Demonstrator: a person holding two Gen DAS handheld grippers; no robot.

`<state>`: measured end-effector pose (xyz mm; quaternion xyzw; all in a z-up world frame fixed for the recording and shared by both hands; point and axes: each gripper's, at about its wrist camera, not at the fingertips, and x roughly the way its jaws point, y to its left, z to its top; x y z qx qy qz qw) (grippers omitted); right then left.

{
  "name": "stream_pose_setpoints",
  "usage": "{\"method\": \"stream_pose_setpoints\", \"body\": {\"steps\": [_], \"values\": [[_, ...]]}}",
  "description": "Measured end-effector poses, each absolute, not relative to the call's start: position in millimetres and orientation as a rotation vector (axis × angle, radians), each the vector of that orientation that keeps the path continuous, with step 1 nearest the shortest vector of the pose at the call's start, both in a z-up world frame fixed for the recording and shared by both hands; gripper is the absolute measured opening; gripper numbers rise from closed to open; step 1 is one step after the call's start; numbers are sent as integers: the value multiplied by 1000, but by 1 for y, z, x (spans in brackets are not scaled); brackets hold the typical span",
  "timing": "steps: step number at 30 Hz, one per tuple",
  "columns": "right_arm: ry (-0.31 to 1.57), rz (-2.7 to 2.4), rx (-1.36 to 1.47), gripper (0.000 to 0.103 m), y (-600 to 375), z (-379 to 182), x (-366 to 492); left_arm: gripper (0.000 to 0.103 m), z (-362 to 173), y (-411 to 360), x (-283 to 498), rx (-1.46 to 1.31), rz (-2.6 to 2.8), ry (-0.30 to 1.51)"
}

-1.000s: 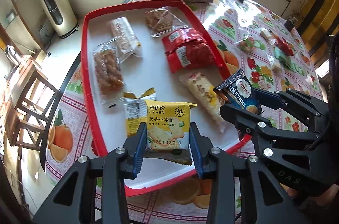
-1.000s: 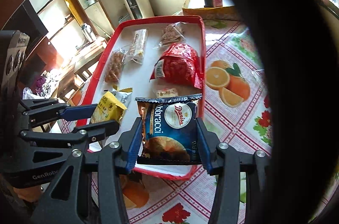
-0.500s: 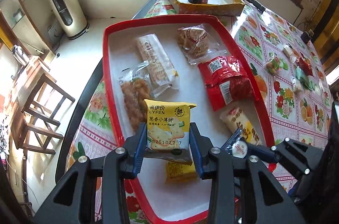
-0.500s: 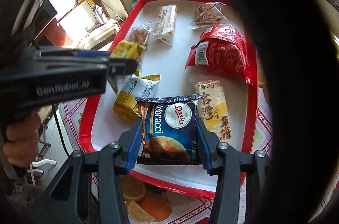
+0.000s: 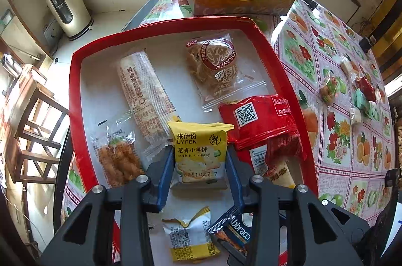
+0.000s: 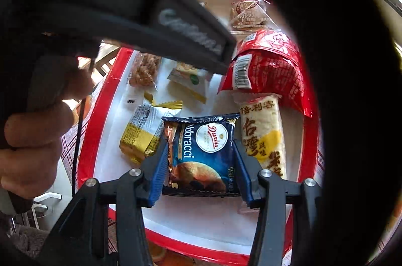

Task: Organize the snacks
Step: 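Open both tools to drop the two packets into the tray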

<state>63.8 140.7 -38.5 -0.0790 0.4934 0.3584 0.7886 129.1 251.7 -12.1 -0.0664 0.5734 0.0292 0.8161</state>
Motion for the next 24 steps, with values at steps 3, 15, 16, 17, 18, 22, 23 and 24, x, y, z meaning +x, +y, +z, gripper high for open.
{"method": "stream_pose_setpoints", "body": {"steps": [3, 15, 16, 17, 18, 22, 23, 24], "values": [[1062, 772, -174, 53, 142, -39, 66, 41, -11, 250, 129, -125, 70, 1216], [1067, 779, -196, 66, 152, -32, 72, 54, -8, 248, 126, -96, 115, 1203], [1063, 778, -198, 66, 151, -30, 71, 56, -8, 248, 125, -94, 122, 1204], [1063, 780, -199, 67, 148, -30, 67, 57, -9, 248, 125, -93, 131, 1204], [1065, 780, -200, 68, 147, -29, 66, 57, -9, 249, 124, -92, 136, 1204], [1059, 779, -202, 71, 141, -22, 63, 57, -7, 250, 118, -111, 146, 1205], [1058, 778, -199, 72, 139, -21, 62, 58, -7, 250, 116, -112, 147, 1204], [1060, 780, -194, 72, 137, -20, 61, 58, -6, 250, 114, -110, 154, 1204]]}}
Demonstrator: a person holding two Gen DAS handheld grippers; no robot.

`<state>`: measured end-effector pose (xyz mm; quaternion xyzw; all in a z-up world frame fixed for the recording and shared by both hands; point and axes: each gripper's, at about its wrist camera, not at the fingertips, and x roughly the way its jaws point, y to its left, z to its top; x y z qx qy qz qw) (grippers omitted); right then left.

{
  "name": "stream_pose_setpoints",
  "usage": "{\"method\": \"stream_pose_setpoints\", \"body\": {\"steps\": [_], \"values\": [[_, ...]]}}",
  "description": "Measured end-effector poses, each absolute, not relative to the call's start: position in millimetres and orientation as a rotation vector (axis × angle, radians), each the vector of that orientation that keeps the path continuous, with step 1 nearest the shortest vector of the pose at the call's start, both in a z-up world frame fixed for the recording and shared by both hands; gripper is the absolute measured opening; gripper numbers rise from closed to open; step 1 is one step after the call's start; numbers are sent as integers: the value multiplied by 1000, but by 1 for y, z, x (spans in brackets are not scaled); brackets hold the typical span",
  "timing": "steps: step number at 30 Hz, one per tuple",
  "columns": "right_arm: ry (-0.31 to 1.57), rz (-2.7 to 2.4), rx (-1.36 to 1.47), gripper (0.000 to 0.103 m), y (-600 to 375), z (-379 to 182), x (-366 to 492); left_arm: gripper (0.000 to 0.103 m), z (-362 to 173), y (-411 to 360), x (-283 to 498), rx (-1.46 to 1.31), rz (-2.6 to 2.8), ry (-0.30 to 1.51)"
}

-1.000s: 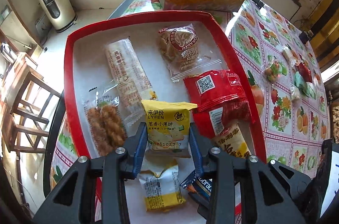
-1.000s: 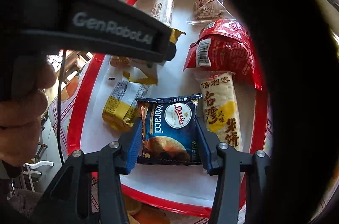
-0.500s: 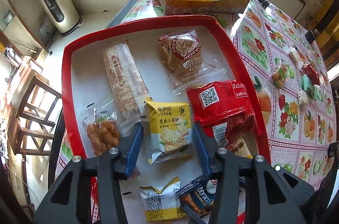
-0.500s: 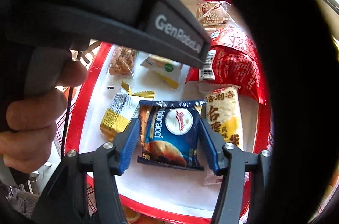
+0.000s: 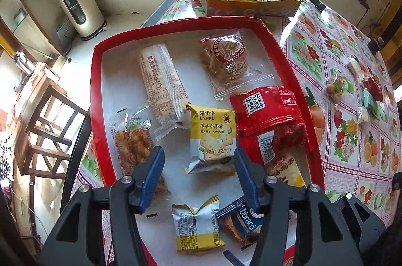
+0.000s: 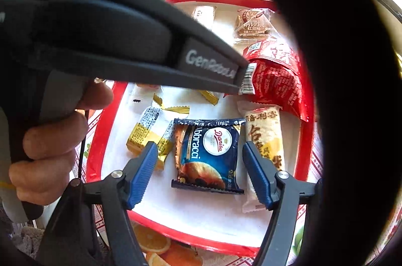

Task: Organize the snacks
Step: 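Open both tools to drop the two packets into the tray, then lift both tools out of the tray back toward the snack pile, then grasp the peanut twist bag with the left tool while the right tool grasps the green packet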

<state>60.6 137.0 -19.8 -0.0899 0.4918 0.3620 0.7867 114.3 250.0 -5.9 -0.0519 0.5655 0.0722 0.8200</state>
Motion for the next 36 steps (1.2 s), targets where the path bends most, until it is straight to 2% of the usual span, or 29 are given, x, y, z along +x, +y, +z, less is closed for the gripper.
{"method": "stream_pose_setpoints", "body": {"steps": [9, 16, 22, 29, 36], "values": [[1046, 771, -164, 74, 106, -5, 47, 60, 14, 232, 94, -102, 204, 1140], [1030, 714, -97, 74, 53, 7, 33, 60, 28, 176, 102, -94, 117, 1114], [1038, 549, -7, 79, -34, -3, 41, 60, 23, 115, 145, -52, 57, 1144], [1083, 325, 100, 79, -144, -32, 69, 60, 11, 55, 230, 2, 17, 1201], [1108, 280, 194, 79, -199, -42, 93, 60, -20, 23, 300, 52, -85, 1335]]}}
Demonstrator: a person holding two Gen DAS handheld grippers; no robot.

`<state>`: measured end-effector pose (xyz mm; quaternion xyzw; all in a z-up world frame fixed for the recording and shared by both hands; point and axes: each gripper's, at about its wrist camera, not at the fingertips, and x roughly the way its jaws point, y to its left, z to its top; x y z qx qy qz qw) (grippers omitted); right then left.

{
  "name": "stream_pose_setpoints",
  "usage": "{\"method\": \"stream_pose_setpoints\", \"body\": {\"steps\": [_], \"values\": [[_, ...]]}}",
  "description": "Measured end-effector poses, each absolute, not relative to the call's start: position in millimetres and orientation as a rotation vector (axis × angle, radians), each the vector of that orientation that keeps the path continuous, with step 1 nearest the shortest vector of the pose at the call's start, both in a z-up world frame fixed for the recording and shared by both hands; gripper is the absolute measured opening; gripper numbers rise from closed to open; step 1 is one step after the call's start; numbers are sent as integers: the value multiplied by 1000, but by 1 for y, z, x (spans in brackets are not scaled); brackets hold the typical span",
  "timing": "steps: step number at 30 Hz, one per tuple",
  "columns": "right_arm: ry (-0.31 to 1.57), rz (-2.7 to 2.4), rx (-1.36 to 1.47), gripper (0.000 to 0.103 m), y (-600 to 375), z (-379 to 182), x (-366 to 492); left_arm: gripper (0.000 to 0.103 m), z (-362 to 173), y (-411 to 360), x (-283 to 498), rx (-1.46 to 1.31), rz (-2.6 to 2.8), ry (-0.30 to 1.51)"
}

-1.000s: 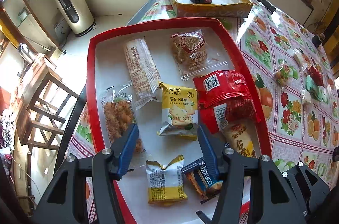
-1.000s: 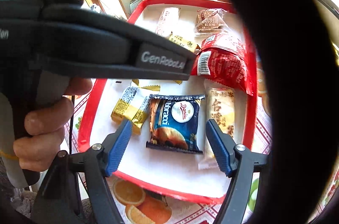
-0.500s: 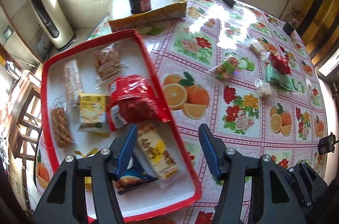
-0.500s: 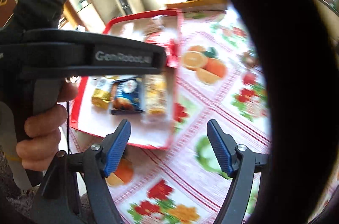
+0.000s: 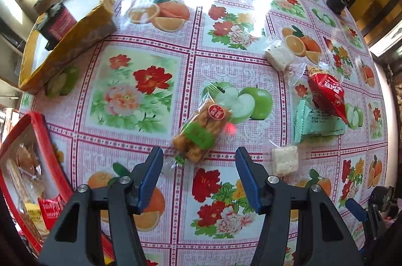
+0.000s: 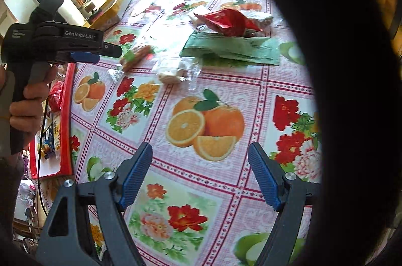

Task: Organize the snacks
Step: 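Grasp the peanut twist bag with the left tool while the right tool grasps the green packet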

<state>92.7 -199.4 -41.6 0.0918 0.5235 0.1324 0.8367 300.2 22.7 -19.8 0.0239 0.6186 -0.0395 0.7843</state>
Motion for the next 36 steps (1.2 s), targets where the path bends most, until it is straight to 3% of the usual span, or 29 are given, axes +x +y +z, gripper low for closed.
{"method": "stream_pose_setpoints", "body": {"steps": [9, 12, 13, 21, 24, 29, 31, 32, 34, 36], "values": [[1075, 279, 171, 79, -234, -46, 140, 60, -47, -4, 326, 255, -134, 1400], [1029, 304, 68, 80, -228, -40, 168, 65, -56, 0, 328, 209, -161, 1426], [1022, 323, 23, 84, -224, -39, 177, 66, -56, 1, 328, 199, -165, 1429], [1074, 416, -235, 85, -191, -63, 228, 65, -54, 6, 326, 177, -175, 1446], [1105, 467, -259, 79, -185, -69, 239, 65, -57, 6, 320, 158, -173, 1446], [1148, 470, -255, 52, -177, -70, 239, 64, -57, 9, 314, 115, -158, 1451], [1157, 469, -250, 47, -176, -69, 230, 62, -58, 10, 309, 101, -156, 1451], [1160, 465, -245, 45, -177, -68, 224, 58, -58, 10, 306, 104, -152, 1447], [1171, 443, -210, 45, -183, -68, 210, 39, -57, 12, 300, 87, -160, 1449], [1180, 422, -164, 44, -190, -67, 196, 37, -56, 16, 292, 51, -165, 1461]]}}
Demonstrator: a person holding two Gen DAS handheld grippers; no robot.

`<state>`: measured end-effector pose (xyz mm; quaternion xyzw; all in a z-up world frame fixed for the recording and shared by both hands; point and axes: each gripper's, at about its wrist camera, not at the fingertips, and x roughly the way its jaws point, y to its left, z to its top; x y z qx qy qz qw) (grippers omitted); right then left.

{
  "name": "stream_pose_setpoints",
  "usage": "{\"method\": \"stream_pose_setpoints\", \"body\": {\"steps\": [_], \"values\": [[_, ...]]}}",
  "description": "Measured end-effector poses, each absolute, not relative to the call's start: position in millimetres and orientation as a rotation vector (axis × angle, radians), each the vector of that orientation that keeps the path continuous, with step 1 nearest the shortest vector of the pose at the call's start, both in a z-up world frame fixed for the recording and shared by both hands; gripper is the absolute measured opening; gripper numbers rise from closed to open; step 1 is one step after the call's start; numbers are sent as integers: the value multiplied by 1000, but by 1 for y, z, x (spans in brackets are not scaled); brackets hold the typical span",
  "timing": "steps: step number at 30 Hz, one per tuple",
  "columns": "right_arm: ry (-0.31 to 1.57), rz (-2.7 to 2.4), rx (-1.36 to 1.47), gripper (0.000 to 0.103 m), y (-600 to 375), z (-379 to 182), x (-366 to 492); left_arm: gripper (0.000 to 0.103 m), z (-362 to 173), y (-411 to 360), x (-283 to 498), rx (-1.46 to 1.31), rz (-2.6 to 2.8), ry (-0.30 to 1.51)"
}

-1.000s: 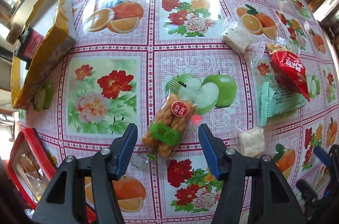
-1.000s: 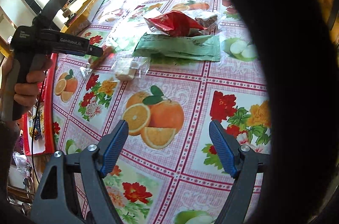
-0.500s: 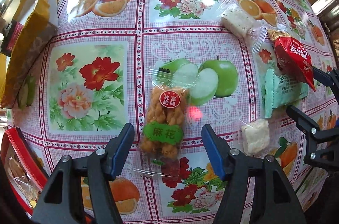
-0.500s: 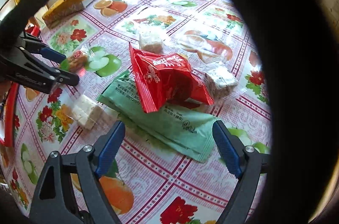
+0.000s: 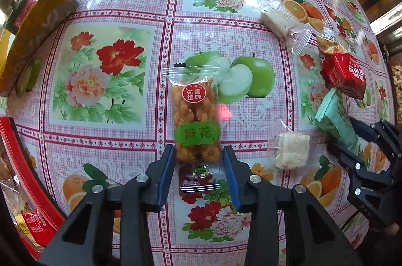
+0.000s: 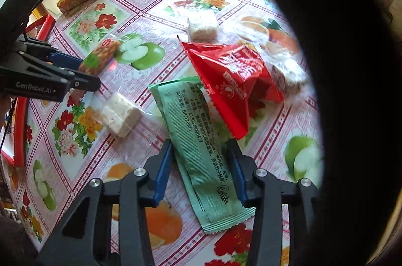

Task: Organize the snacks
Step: 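Grasp the peanut twist bag with the left tool while the right tool grasps the green packet, then carry the peanut twist bag and green packet over the red tray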

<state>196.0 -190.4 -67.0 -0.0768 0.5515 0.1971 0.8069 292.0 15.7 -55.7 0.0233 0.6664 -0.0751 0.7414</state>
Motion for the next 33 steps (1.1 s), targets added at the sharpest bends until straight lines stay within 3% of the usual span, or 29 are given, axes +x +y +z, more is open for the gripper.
{"method": "stream_pose_setpoints", "body": {"steps": [16, 25, 33], "values": [[1191, 281, 122, 41, -227, -61, 74, 36, -69, 17, 160, 28, -197, 1497], [1183, 251, 117, 41, -218, -60, 26, 36, -73, 24, 77, 66, -289, 1458], [1163, 182, 65, 39, -204, -60, 25, 36, -73, 49, 63, -3, -321, 1458]]}}
